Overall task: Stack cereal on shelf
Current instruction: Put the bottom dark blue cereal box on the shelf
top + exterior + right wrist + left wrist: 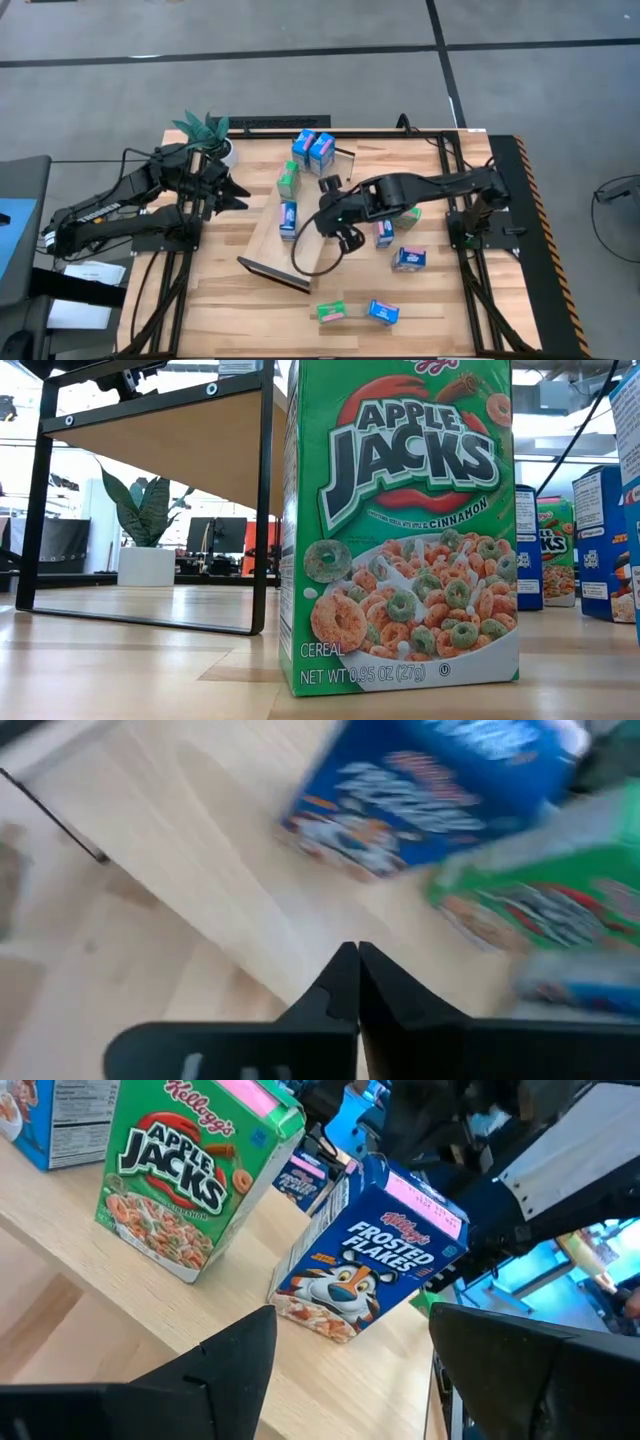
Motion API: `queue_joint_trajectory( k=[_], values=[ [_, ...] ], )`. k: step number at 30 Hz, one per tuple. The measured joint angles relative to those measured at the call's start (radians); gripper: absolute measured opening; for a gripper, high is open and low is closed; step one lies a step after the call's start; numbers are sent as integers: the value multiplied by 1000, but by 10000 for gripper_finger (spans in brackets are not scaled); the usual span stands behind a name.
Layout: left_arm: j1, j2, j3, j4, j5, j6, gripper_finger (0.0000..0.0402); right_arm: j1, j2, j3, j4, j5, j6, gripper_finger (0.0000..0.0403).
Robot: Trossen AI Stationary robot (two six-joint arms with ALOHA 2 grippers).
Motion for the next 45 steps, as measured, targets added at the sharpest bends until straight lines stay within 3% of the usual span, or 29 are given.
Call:
queue_joint_trajectory(
  k=[4, 10, 22, 39, 45],
  values=[
    [0, 0, 0, -13, 0, 7, 235, 2, 0, -59, 139, -21, 28, 26],
    [0, 0, 0, -44, 4, 19, 216, -11, 17, -59, 207, -56, 29, 7],
    [0, 0, 0, -80, 6, 33, 206, -31, 50, -98, 343, -103, 46, 10],
    [0, 1, 0, -89, -12, 63, 206, -57, 114, -121, 482, -170, 94, 13],
    [0, 1, 0, -82, -17, 64, 206, -70, 112, -124, 442, -176, 132, 13]
  ],
)
